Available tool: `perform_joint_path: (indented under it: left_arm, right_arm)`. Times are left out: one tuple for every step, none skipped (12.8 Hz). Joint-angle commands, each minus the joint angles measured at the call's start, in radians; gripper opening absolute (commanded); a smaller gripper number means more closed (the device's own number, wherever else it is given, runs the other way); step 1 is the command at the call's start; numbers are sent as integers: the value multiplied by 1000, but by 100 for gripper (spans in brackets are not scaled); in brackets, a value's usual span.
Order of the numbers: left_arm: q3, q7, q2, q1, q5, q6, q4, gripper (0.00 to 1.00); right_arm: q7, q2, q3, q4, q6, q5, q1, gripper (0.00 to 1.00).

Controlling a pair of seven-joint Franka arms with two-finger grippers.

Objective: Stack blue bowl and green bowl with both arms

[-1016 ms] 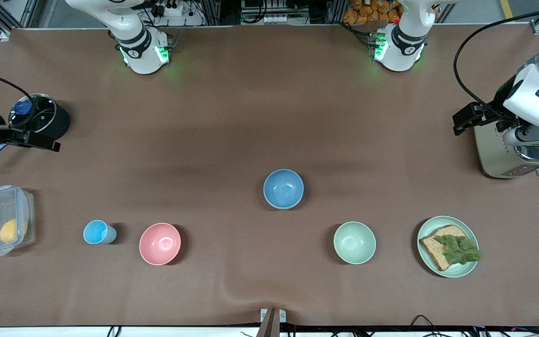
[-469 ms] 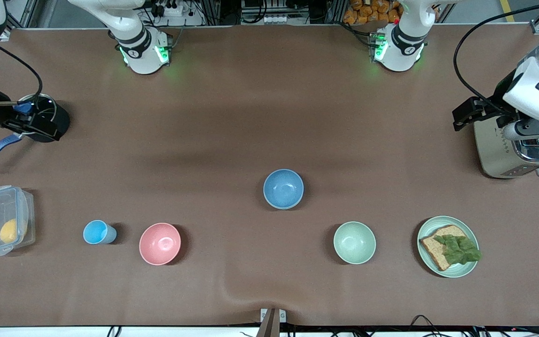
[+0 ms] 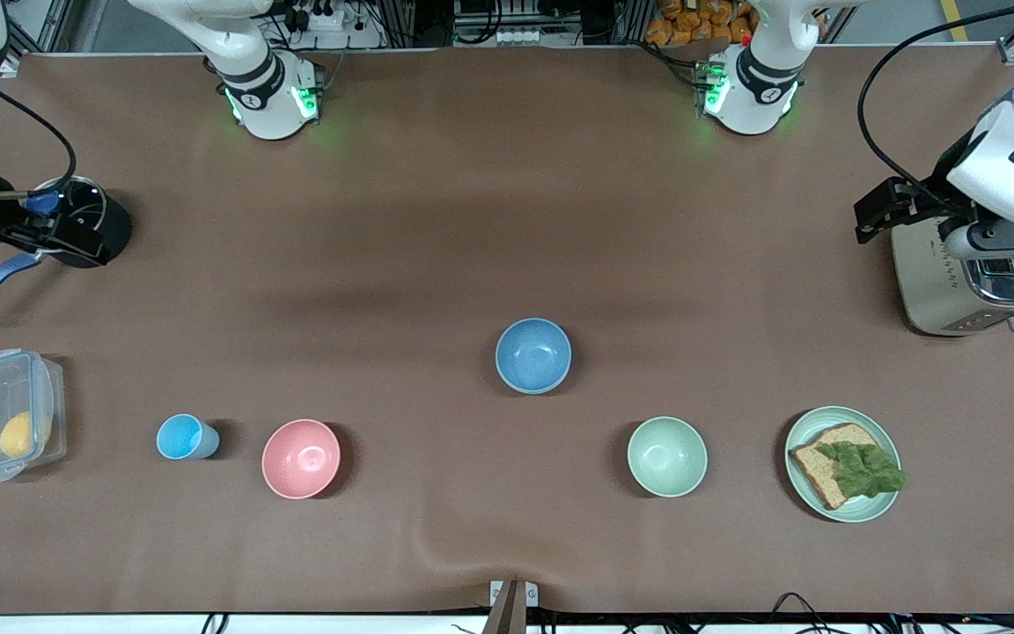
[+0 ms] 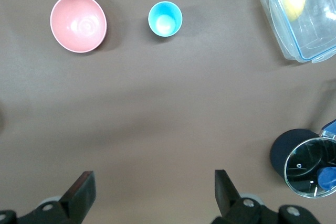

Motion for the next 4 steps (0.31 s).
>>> perform_joint_path:
  left_arm:
    - [9, 15, -19, 0, -20, -6, -11, 100]
    - [7, 13, -17, -2, -17, -6, -11, 100]
    - [7, 13, -17, -3, -16, -6, -11, 100]
    - [7, 13, -15, -3, -19, -6, -11, 100]
  right_arm:
    - [-42, -35, 7, -24, -12, -19, -12, 100]
    - [-59, -41, 7, -21, -16, -19, -14, 100]
    - [-70, -41, 5, -17, -27, -19, -17, 100]
    - [-71, -41, 1, -14, -31, -19, -15, 100]
